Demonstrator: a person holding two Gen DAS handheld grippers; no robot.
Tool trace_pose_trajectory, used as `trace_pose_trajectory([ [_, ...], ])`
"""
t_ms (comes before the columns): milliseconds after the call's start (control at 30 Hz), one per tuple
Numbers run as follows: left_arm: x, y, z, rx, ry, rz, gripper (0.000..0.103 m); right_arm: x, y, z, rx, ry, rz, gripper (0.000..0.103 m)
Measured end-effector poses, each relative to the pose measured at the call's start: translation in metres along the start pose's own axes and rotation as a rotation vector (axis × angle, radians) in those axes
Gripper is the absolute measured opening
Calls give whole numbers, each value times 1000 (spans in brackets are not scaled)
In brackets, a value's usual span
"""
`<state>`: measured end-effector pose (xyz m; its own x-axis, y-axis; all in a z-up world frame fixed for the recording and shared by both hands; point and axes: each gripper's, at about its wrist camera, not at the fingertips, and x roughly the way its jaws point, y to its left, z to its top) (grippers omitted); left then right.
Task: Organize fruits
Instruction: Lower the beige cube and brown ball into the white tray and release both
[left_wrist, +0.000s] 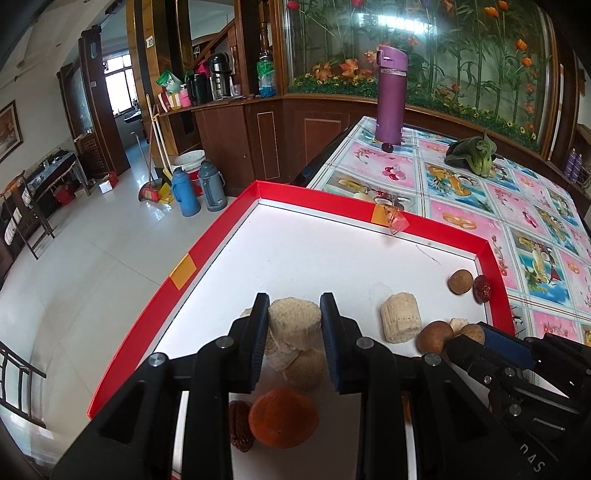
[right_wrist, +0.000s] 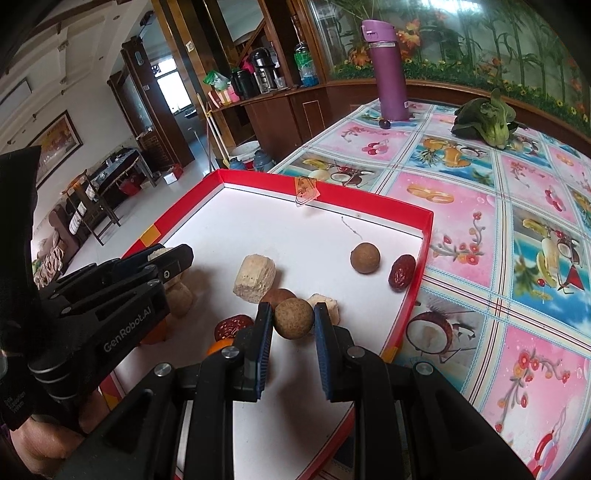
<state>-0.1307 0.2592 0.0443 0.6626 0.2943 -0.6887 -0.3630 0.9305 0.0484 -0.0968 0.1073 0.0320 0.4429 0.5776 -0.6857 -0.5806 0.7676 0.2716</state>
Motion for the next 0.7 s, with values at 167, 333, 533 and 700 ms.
trace_pose_trajectory([
  [167,5,-4,3,14,15,15,30,4,-1,4,-1,-2,-34,21],
  [333,6,-7,5,28,35,44,30,7,-3,12,4,12,-49,21],
  [533,-1,-8,4,13,41,36,69,2,-2,11,-9,7,-69,39],
  [700,-27,-3,5,-17,-21,35,82,-20,1,9,-25,-57,-79,43],
])
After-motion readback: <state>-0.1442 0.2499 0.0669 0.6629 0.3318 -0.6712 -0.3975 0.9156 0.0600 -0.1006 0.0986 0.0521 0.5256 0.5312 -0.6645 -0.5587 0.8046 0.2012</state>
